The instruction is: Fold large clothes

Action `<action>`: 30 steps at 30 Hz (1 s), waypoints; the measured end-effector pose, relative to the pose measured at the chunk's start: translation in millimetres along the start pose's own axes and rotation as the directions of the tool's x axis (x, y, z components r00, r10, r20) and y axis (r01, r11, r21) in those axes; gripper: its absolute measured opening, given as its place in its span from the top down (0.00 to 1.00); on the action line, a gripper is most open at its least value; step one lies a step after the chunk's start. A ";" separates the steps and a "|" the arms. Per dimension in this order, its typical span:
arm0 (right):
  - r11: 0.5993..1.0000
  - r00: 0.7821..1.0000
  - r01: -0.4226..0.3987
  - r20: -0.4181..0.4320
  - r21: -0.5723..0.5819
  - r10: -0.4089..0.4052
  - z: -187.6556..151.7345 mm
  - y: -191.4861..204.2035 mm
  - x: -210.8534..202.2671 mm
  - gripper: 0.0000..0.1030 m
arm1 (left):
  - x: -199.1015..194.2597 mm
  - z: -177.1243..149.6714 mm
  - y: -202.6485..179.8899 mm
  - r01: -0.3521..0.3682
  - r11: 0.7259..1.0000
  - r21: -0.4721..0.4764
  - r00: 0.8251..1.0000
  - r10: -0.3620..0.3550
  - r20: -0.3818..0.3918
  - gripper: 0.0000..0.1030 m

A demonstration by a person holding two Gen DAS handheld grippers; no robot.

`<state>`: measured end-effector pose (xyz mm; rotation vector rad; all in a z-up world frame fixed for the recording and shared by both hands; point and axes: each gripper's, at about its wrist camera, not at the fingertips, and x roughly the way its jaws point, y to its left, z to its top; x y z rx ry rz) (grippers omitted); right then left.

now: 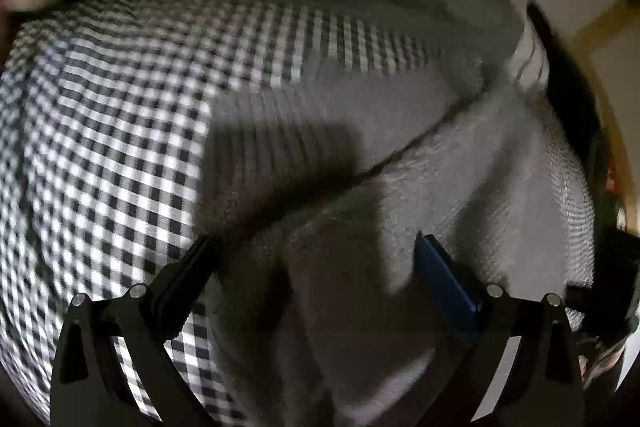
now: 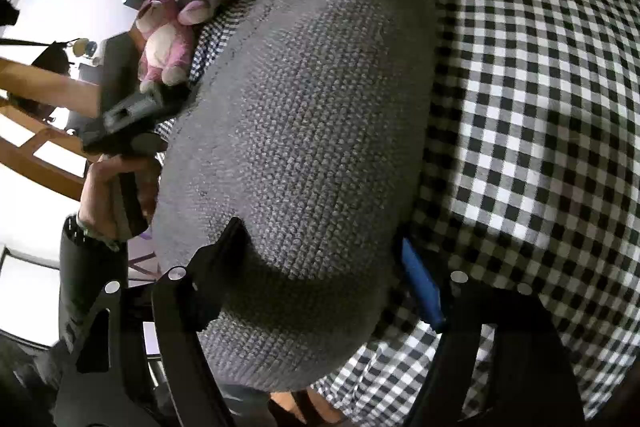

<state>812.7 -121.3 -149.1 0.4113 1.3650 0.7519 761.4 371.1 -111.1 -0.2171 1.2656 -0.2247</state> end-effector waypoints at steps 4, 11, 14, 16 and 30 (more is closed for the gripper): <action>1.000 1.000 0.028 -0.002 0.001 -0.028 -9.6 -0.4 0.1 0.33 | 17.6 18.0 20.7 0.006 0.996 -0.088 1.000 -0.004 0.028 0.04; 0.993 0.993 0.114 0.032 0.013 -0.114 -12.7 1.5 -3.0 0.21 | -42.2 10.3 -21.4 -0.058 0.997 -0.044 0.976 0.066 0.206 0.04; 0.995 0.997 0.075 0.014 0.070 -0.076 -10.6 -8.3 5.0 0.11 | -89.2 -30.0 -51.2 -0.014 1.000 0.003 0.949 0.012 0.315 0.04; 0.994 1.000 -0.012 -0.007 0.110 0.013 -5.4 -14.1 16.7 0.10 | -80.7 -56.8 -72.8 0.177 0.983 0.058 0.960 -0.185 0.208 0.04; 0.980 0.993 -0.117 0.038 0.162 0.113 -17.8 -34.5 25.6 0.03 | -63.3 -119.0 -73.2 0.152 0.987 0.044 0.948 -0.158 0.275 0.04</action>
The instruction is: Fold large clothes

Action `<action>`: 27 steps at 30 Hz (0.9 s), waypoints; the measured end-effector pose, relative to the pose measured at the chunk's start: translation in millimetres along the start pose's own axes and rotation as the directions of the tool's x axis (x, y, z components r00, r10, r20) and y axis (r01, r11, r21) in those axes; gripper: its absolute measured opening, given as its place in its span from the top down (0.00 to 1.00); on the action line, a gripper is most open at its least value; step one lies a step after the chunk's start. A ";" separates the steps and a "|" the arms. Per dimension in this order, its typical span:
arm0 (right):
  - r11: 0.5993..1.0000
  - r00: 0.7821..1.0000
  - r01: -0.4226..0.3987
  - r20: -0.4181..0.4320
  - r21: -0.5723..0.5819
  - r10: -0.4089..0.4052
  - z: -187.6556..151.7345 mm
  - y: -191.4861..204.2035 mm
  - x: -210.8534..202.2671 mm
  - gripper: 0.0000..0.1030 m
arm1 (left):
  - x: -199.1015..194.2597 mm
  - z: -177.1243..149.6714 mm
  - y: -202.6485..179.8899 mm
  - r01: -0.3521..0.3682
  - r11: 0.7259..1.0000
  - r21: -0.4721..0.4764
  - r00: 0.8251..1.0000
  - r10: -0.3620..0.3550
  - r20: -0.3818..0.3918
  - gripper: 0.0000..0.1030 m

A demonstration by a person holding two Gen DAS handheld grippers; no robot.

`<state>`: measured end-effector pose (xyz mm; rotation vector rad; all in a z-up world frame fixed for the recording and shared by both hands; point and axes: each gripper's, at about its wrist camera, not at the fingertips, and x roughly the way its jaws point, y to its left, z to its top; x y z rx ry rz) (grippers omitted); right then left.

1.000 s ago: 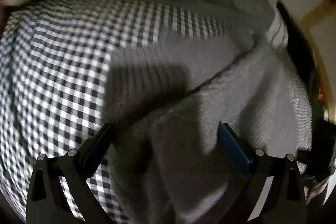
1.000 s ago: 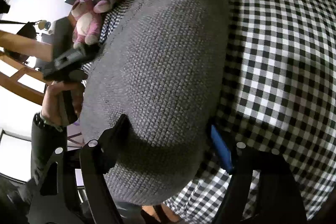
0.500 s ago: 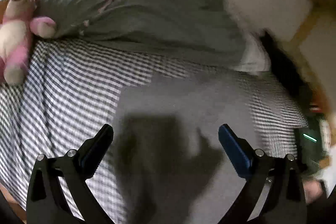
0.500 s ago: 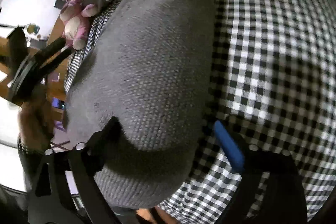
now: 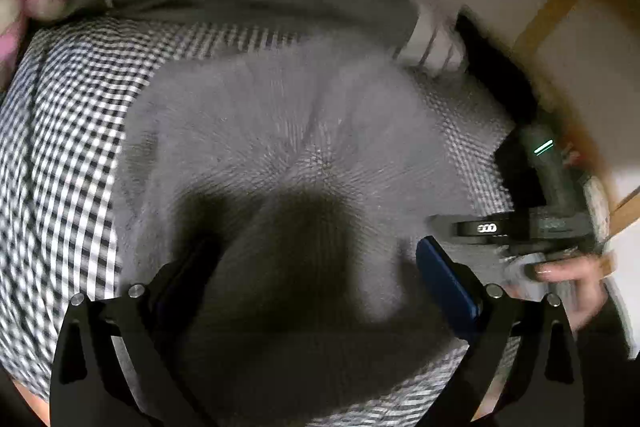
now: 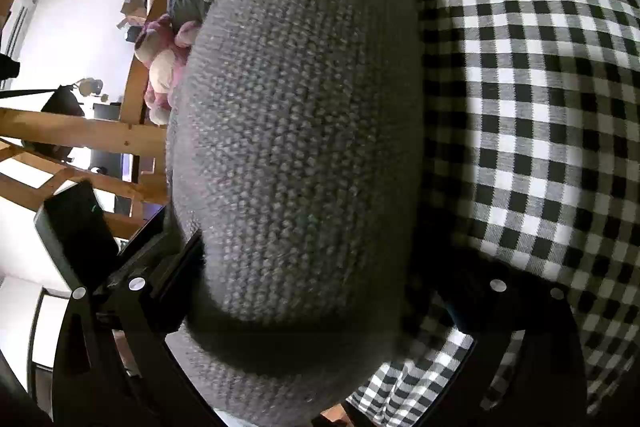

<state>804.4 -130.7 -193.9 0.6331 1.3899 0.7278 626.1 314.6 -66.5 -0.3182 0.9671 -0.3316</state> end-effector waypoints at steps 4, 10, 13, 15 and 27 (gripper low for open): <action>0.999 0.999 -0.037 0.010 0.026 0.037 -6.6 -12.4 -9.9 0.03 | -50.6 -38.0 31.8 0.225 0.943 -0.247 0.969 -0.190 0.156 0.04; 0.999 0.999 -0.034 0.021 0.039 0.033 -8.4 -10.7 -8.7 0.03 | -63.3 -91.6 69.8 0.420 0.698 -0.580 0.905 -0.279 0.320 0.04; 0.998 0.999 -0.037 0.021 0.046 0.036 -9.1 -13.0 -10.3 0.03 | -46.9 -114.1 74.2 0.448 0.546 -0.708 0.893 -0.304 0.331 0.04; 0.998 0.999 -0.037 0.022 0.047 0.036 -9.0 -11.9 -9.9 0.03 | -28.7 -123.0 74.7 0.442 0.493 -0.750 0.893 -0.325 0.312 0.04; 0.998 0.999 -0.049 0.024 0.046 0.048 -8.9 -13.9 -7.7 0.03 | 37.5 -127.0 60.8 0.515 0.368 -0.775 0.838 -0.405 0.365 0.05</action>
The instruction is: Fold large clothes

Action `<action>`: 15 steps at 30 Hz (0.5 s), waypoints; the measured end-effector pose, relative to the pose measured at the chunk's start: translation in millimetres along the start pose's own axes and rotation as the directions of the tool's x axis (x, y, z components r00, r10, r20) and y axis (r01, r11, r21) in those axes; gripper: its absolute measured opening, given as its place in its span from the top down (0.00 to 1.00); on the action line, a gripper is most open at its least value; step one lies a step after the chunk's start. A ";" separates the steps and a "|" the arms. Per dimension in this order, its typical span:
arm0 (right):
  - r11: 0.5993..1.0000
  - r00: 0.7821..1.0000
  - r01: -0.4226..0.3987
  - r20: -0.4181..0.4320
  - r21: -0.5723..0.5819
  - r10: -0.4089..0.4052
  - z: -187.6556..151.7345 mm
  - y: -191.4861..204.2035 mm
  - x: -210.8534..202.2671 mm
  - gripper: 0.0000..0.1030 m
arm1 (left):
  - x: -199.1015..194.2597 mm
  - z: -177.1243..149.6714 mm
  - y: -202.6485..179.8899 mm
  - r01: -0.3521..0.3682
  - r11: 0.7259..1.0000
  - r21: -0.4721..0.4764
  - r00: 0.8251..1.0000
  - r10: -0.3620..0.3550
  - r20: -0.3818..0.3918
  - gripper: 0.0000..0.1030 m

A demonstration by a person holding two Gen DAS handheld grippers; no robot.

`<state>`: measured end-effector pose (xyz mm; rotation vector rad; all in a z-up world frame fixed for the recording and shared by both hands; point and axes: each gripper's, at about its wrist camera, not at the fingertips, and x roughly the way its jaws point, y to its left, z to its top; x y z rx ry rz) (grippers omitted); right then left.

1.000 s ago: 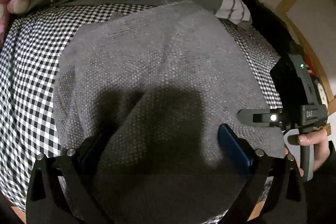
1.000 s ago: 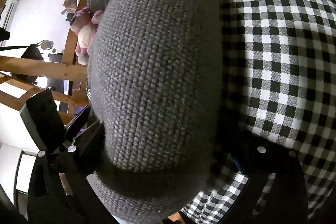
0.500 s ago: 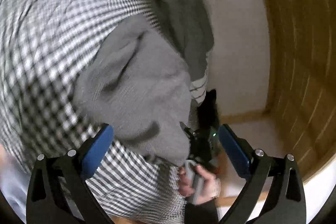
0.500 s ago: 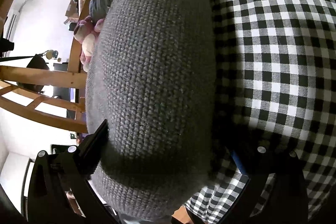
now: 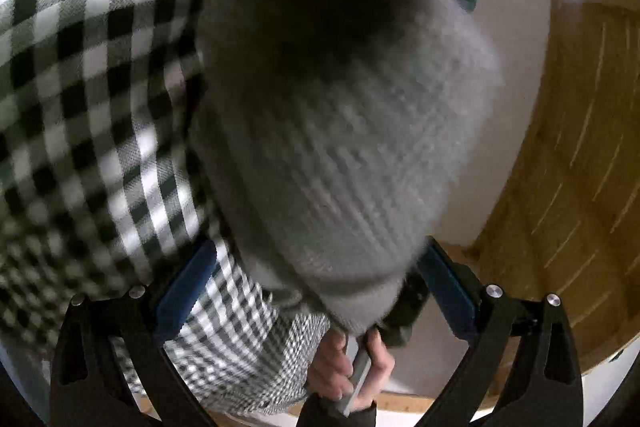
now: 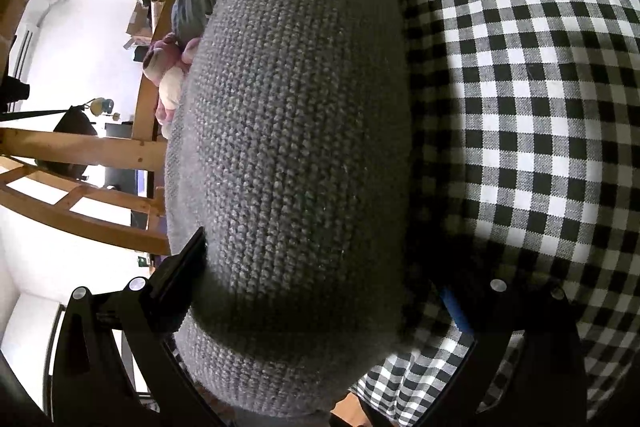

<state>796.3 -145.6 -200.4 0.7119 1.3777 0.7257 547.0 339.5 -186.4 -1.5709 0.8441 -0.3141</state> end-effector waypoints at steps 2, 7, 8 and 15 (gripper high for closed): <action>1.000 1.000 -0.004 0.000 -0.002 0.004 -0.4 -0.1 -0.3 0.03 | 4.3 3.5 -0.3 0.019 1.000 -0.006 1.000 -0.019 0.015 0.05; 1.000 1.000 -0.014 0.001 -0.001 0.014 -1.5 2.3 -1.7 0.03 | 16.8 12.5 -13.8 0.029 1.000 -0.006 0.999 -0.029 0.032 0.05; 1.000 1.000 -0.018 0.002 -0.001 0.018 -1.7 2.5 -1.8 0.03 | 18.8 15.2 -14.5 0.022 0.999 -0.026 0.999 -0.021 0.029 0.05; 0.993 0.992 -0.120 0.044 0.023 0.118 8.2 -5.4 -13.1 0.03 | 23.4 20.4 -26.3 -0.030 0.999 -0.016 0.999 0.031 0.028 0.24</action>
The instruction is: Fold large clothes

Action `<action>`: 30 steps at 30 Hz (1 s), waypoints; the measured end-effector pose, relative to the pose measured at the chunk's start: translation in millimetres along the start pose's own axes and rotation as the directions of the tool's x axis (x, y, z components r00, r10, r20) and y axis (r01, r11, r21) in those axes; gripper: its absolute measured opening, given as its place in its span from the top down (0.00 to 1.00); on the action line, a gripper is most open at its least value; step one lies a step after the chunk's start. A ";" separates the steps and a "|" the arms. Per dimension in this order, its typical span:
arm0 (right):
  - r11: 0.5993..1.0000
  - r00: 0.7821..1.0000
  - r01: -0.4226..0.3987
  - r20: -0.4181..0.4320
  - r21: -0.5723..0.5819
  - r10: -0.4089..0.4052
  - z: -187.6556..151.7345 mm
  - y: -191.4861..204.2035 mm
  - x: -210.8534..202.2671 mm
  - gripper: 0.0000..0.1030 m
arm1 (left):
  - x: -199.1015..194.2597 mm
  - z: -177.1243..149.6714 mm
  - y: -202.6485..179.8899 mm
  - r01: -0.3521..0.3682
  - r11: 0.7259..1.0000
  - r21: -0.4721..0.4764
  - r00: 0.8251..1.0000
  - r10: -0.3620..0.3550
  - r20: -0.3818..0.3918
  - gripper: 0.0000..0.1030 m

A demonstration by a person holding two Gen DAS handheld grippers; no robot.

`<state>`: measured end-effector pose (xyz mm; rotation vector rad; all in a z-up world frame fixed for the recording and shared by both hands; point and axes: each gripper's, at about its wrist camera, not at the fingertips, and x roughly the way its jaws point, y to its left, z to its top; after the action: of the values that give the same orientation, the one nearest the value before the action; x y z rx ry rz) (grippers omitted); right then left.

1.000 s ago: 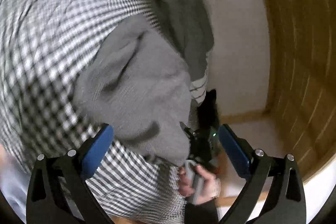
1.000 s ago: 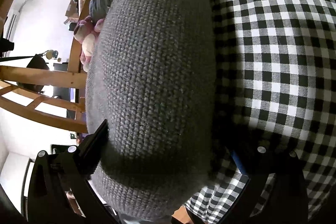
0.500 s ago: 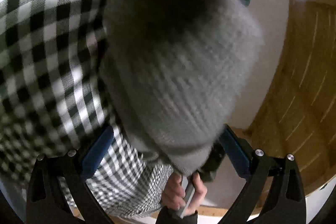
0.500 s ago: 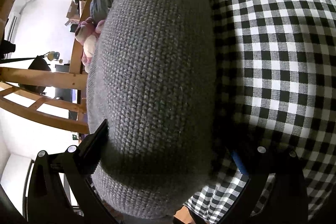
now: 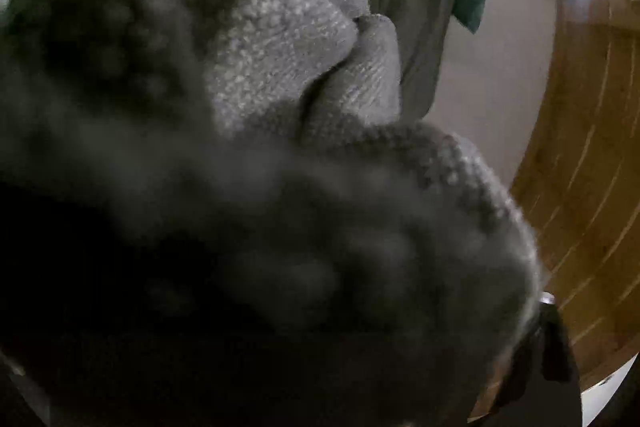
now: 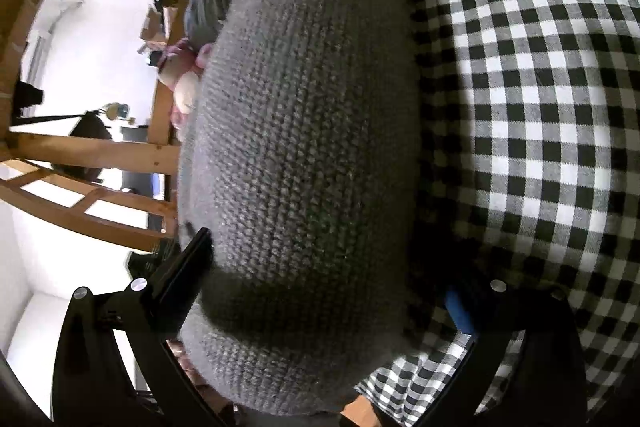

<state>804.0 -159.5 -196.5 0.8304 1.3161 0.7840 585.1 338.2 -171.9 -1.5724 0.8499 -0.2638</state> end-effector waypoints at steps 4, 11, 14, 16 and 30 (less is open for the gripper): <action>0.998 1.000 -0.019 0.005 0.058 0.019 33.1 -13.2 -0.5 0.03 | 4.6 0.4 0.7 -0.021 0.999 0.041 0.999 0.022 -0.025 0.38; 0.999 0.989 0.052 -0.141 -0.001 -0.051 75.9 11.4 51.2 0.02 | -7.5 11.4 -5.6 -0.033 0.993 0.110 0.999 0.037 -0.034 0.46; 0.998 0.994 0.008 -0.108 -0.065 -0.015 67.7 24.9 30.7 0.36 | -13.7 9.4 -23.8 -0.074 0.981 0.179 0.997 0.079 -0.022 0.48; 0.994 0.997 -0.042 -0.070 -0.104 0.035 60.5 33.1 13.9 0.46 | -14.2 6.2 -39.7 -0.086 0.968 0.237 0.996 0.093 -0.017 0.48; 0.978 0.980 -0.201 -0.001 -0.053 0.201 62.8 25.8 15.8 0.48 | -22.8 34.0 -96.3 -0.160 0.897 0.412 0.982 0.186 -0.024 0.49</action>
<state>867.4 -137.6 -177.7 0.9319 1.2145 0.9717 624.9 375.1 -82.4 -1.0945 0.9113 -0.3401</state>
